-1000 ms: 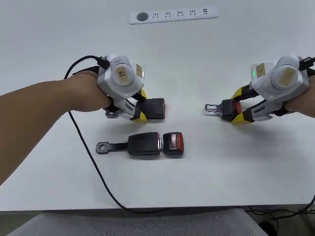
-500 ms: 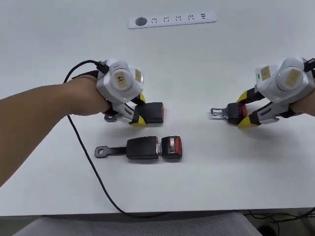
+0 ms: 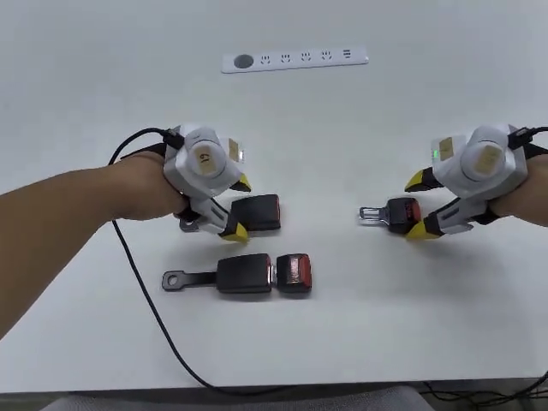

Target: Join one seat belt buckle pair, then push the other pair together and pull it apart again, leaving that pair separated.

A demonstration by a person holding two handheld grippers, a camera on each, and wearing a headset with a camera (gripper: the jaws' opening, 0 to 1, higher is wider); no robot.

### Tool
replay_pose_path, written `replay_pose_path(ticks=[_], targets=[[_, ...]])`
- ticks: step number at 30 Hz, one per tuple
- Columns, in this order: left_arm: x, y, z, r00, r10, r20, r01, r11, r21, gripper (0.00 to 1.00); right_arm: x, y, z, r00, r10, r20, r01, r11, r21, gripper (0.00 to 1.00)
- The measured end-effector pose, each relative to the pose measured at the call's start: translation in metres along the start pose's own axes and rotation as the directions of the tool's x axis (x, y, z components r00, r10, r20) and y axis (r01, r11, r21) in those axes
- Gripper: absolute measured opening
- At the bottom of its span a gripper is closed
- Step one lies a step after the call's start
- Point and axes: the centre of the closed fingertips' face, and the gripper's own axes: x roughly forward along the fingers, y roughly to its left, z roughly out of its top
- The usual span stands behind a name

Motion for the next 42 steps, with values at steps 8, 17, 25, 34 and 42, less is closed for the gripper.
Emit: replay_pose_path(ticks=[8,17,25,34,42], targets=[[-0.031,-0.009,0.021,0.9861,0.119,0.115,-0.109,0.99,-0.093,0.64,-0.018,0.022,0.022,0.9911,-0.106,0.08,0.096,0.988,0.123,0.57],[-0.054,-0.032,0.006,0.9604,0.231,0.156,-0.193,0.955,-0.224,0.8,-0.031,0.047,0.034,0.971,-0.18,0.157,0.14,0.962,0.233,0.68],[-0.072,-0.057,-0.026,0.9396,0.307,0.15,-0.242,0.907,-0.345,0.9,-0.043,0.061,0.031,0.9529,-0.234,0.193,0.158,0.927,0.34,0.78],[-0.086,-0.082,-0.074,0.9206,0.367,0.133,-0.257,0.827,-0.5,0.98,-0.047,0.073,0.024,0.9425,-0.272,0.195,0.168,0.889,0.426,0.86],[-0.098,-0.101,-0.094,0.9083,0.395,0.137,-0.242,0.763,-0.599,1.0,-0.049,0.089,0.025,0.9367,-0.284,0.205,0.161,0.869,0.469,0.9]])
